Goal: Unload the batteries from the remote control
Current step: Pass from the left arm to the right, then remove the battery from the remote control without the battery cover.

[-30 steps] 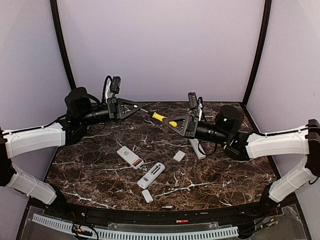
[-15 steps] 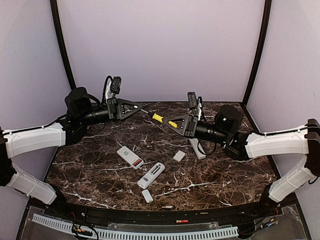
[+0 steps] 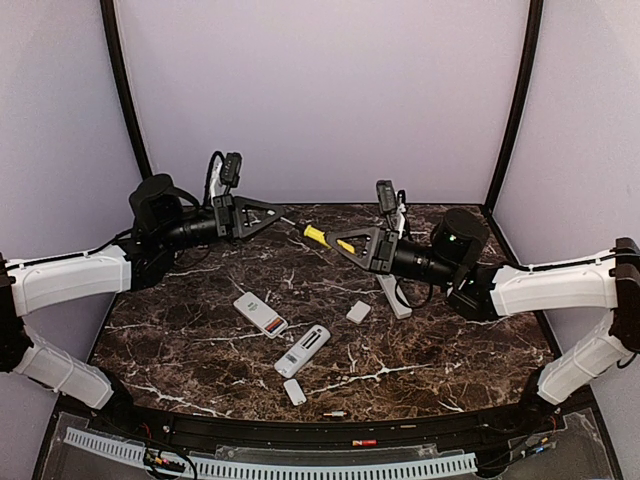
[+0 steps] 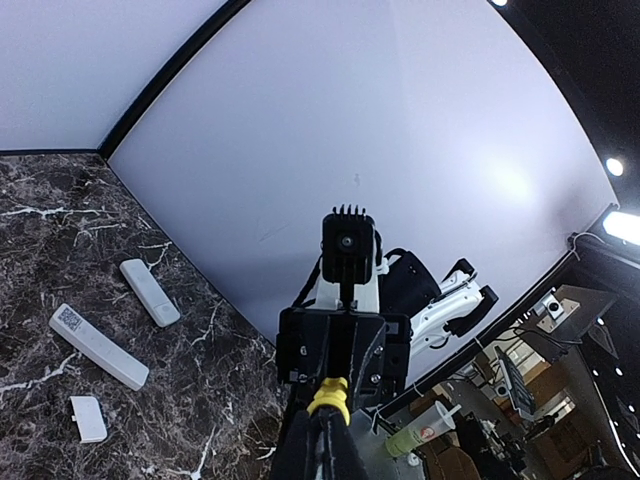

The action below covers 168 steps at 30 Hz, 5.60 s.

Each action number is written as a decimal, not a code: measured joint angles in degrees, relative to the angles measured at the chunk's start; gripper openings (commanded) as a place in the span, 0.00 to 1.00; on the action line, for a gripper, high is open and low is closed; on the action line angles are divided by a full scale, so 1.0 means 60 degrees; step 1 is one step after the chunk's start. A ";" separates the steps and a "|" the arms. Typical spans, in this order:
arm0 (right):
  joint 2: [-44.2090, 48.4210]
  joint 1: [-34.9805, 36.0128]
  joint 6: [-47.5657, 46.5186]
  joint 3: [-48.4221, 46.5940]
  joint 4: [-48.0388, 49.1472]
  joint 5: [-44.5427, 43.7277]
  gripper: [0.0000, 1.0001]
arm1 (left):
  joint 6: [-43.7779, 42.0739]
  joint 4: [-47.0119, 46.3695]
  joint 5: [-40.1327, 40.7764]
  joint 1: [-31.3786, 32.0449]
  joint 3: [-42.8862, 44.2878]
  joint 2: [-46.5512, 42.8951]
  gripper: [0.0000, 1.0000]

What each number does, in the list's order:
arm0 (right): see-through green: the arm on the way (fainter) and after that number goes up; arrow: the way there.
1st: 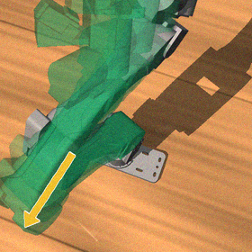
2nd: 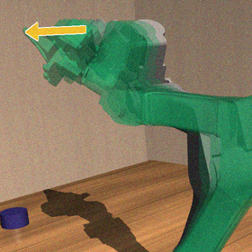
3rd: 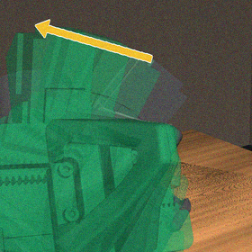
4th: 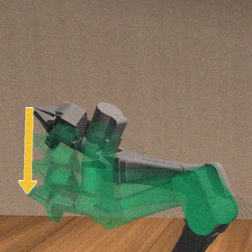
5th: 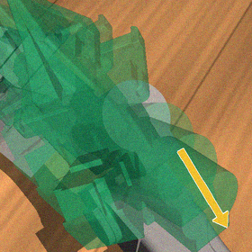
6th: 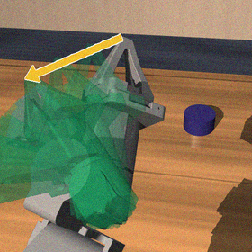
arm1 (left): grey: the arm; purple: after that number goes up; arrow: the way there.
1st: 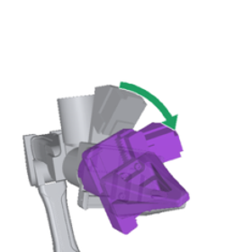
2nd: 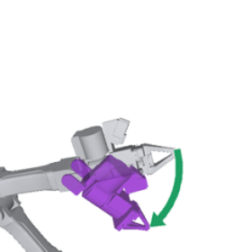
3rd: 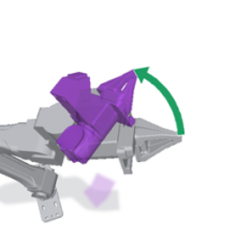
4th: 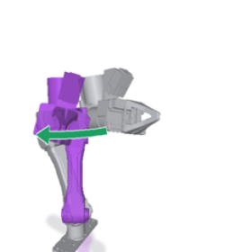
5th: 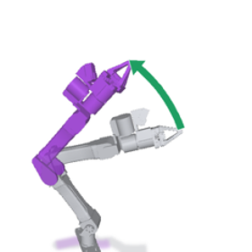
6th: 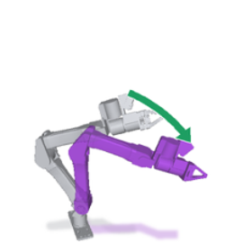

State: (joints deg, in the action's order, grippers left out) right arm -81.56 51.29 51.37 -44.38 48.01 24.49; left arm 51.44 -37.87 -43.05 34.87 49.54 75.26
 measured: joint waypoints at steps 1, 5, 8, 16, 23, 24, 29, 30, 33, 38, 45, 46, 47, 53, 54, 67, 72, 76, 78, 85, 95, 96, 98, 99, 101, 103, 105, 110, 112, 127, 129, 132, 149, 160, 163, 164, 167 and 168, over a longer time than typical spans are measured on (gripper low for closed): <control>0.0000 0.0000 -0.0033 0.0000 0.0000 0.0004 0.03 | 0.0004 -0.0018 0.0000 0.0000 0.0000 0.0000 0.00; 0.0000 0.0000 -0.0018 0.0000 0.0000 0.0011 0.00 | 0.0000 -0.0004 0.0004 0.0000 0.0000 0.0000 0.20; 0.0000 0.0000 -0.0044 0.0000 -0.0171 -0.0102 0.00 | -0.0193 0.0226 0.0066 0.0011 0.0000 -0.0004 0.44; 0.0656 -0.0015 -0.0772 -0.0018 -0.2473 -0.1118 0.00 | -0.1064 0.2073 0.0681 -0.0004 0.0007 -0.0273 0.75; 0.0943 -0.0011 -0.1730 -0.0605 -0.5027 -0.2087 0.00 | -0.1279 0.3876 0.1603 -0.0616 -0.0233 -0.0809 0.67; 0.0882 -0.0011 -0.1821 -0.0667 -0.5257 -0.2153 0.00 | -0.1268 0.4135 0.1752 -0.0750 -0.0361 -0.0816 0.64; 0.0189 0.0102 -0.2324 -0.0980 -0.6375 -0.2444 0.00 | -0.1202 0.5227 0.2390 -0.1220 -0.1056 -0.0765 0.59; -0.0004 0.0157 -0.2422 -0.1060 -0.6590 -0.2495 0.00 | -0.1198 0.5391 0.2514 -0.1242 -0.1177 -0.0732 0.58; -0.0619 0.0350 -0.2728 -0.1392 -0.7136 -0.2590 0.00 | -0.1177 0.5807 0.2834 -0.1311 -0.1428 -0.0583 0.57; -0.1428 0.0656 -0.3217 -0.2036 -0.7803 -0.2630 0.00 | -0.1144 0.6153 0.3118 -0.1479 -0.1756 -0.0095 0.54; -0.2200 0.0962 -0.3719 -0.2838 -0.8444 -0.2663 0.00 | -0.1169 0.6328 0.3228 -0.1548 -0.1821 0.0794 0.51; -0.2291 0.0998 -0.3774 -0.2922 -0.8528 -0.2699 0.00 | -0.1191 0.6331 0.3231 -0.1548 -0.1821 0.0889 0.51; -0.2375 0.1031 -0.3825 -0.2987 -0.8612 -0.2747 0.00 | -0.1220 0.6331 0.3235 -0.1548 -0.1821 0.0984 0.50; -0.2699 0.1140 -0.4058 -0.3187 -0.9049 -0.2951 0.00 | -0.1330 0.6339 0.3286 -0.1548 -0.1821 0.1330 0.48; -0.2750 0.1144 -0.4095 -0.3249 -0.9140 -0.2983 0.00 | -0.1341 0.6335 0.3289 -0.1548 -0.1821 0.1373 0.48; -0.3238 0.1231 -0.4441 -0.3748 -0.9504 -0.3195 0.00 | -0.1475 0.6328 0.3289 -0.1548 -0.1821 0.1923 0.46; -0.3351 0.1260 -0.4506 -0.3767 -0.9628 -0.3235 0.00 | -0.1504 0.6320 0.3289 -0.1548 -0.1825 0.2014 0.45; -0.3461 0.1279 -0.4539 -0.3883 -0.9723 -0.3246 0.00 | -0.1508 0.6317 0.3286 -0.1548 -0.1825 0.2120 0.44; -0.3472 0.1279 -0.4557 -0.3901 -0.9730 -0.3268 0.00 | -0.1508 0.6317 0.3282 -0.1548 -0.1825 0.2160 0.44; -0.3577 0.1293 -0.4564 -0.3978 -0.9734 -0.3275 0.00 | -0.1508 0.6317 0.3275 -0.1548 -0.1825 0.2208 0.43; -0.3694 0.1330 -0.4594 -0.4051 -0.9741 -0.3275 0.00 | -0.1512 0.6295 0.3253 -0.1548 -0.1825 0.2233 0.43; -0.3705 0.1330 -0.4594 -0.4051 -0.9741 -0.3271 0.00 | -0.1512 0.6295 0.3249 -0.1548 -0.1825 0.2248 0.43; -0.3738 0.1330 -0.4594 -0.4065 -0.9737 -0.3271 0.00 | -0.1512 0.6291 0.3249 -0.1548 -0.1825 0.2277 0.42; -0.3745 0.1330 -0.4597 -0.4065 -0.9737 -0.3271 0.00 | -0.1512 0.6291 0.3249 -0.1548 -0.1821 0.2288 0.42; -0.3745 0.1333 -0.4594 -0.4065 -0.9737 -0.3271 0.00 | -0.1512 0.6291 0.3249 -0.1548 -0.1825 0.2291 0.42; -0.3745 0.1333 -0.4597 -0.4069 -0.9734 -0.3271 0.00 | -0.1512 0.6291 0.3249 -0.1548 -0.1825 0.2306 0.42; -0.3748 0.1333 -0.4597 -0.4069 -0.9741 -0.3271 0.00 | -0.1512 0.6291 0.3242 -0.1548 -0.1825 0.2331 0.41; -0.3770 0.1333 -0.4590 -0.4138 -0.9810 -0.3246 0.00 | -0.1515 0.6251 0.3198 -0.1548 -0.1821 0.2430 0.40; -0.3770 0.1333 -0.4564 -0.4138 -0.9843 -0.3202 0.00 | -0.1515 0.6200 0.3155 -0.1548 -0.1825 0.2484 0.39; -0.3781 0.1333 -0.3676 -0.4138 -1.0010 -0.2674 0.00 | -0.1413 0.5679 0.2973 -0.1548 -0.1931 0.2692 0.30; -0.3803 0.1330 -0.3537 -0.4138 -1.0007 -0.2612 0.00 | -0.1359 0.5559 0.2914 -0.1548 -0.1982 0.2714 0.28; -0.3840 0.1315 -0.3333 -0.4146 -0.9992 -0.2495 0.00 | -0.1249 0.5355 0.2798 -0.1548 -0.2040 0.2779 0.26; -0.3894 0.0546 -0.1960 -0.3599 -0.9100 -0.1013 0.00 | -0.0710 0.4320 0.2302 -0.1592 -0.2466 0.2973 0.16; -0.3927 0.0412 -0.1716 -0.3544 -0.8998 -0.0783 0.00 | -0.0525 0.4033 0.2160 -0.1592 -0.2524 0.3049 0.21; -0.3934 0.0404 -0.1708 -0.3544 -0.8994 -0.0765 0.00 | -0.0466 0.3920 0.2164 -0.1581 -0.2579 0.3045 0.24; -0.3934 0.0404 -0.1708 -0.3544 -0.8994 -0.0761 0.00 | -0.0448 0.3858 0.2167 -0.1577 -0.2619 0.3024 0.24; -0.3956 0.0404 -0.1705 -0.3544 -0.8965 -0.0758 0.00 | -0.0419 0.3810 0.2215 -0.1530 -0.2721 0.2896 0.25; -0.3956 0.0404 -0.1701 -0.3544 -0.8961 -0.0754 0.00 | -0.0404 0.3810 0.2226 -0.1504 -0.2750 0.2860 0.26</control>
State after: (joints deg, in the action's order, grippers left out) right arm -105.30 53.71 41.17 -65.65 -5.76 19.97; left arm 49.01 -15.00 -29.69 25.85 33.04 92.42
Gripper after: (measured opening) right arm 0.140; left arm 0.248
